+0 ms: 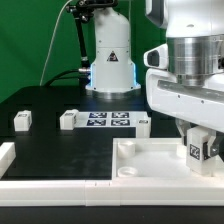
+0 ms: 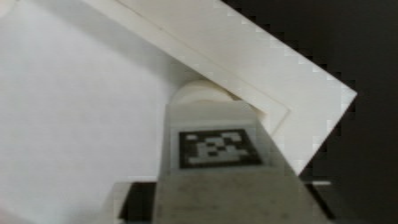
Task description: Assemble one leg
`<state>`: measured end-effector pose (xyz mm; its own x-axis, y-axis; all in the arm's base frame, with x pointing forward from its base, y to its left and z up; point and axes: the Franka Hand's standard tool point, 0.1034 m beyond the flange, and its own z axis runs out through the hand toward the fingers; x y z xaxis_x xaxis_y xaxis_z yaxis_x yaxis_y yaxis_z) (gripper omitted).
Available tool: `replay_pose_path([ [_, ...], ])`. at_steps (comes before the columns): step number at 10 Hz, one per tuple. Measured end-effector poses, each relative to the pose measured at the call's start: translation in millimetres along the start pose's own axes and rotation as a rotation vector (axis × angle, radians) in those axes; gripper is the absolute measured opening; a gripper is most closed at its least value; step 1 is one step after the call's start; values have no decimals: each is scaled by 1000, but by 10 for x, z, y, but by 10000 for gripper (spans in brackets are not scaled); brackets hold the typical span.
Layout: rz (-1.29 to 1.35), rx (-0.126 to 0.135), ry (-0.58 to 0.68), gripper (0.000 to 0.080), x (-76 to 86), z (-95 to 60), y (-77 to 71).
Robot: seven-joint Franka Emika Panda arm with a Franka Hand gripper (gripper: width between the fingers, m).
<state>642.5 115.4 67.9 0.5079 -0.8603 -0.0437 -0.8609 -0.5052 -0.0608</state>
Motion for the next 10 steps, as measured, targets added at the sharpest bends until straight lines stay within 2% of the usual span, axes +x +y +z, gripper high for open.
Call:
replay_pose_path([
  [5, 301, 2, -13, 291, -55, 8, -17],
  [6, 269, 3, -13, 380, -57, 10, -18],
  [7, 226, 3, -13, 520, -61, 11, -19],
  [8, 184, -4, -18, 609, -82, 5, -23],
  [9, 75, -6, -20, 609, -99, -3, -34],
  [10, -36, -4, -19, 641, -99, -3, -36],
])
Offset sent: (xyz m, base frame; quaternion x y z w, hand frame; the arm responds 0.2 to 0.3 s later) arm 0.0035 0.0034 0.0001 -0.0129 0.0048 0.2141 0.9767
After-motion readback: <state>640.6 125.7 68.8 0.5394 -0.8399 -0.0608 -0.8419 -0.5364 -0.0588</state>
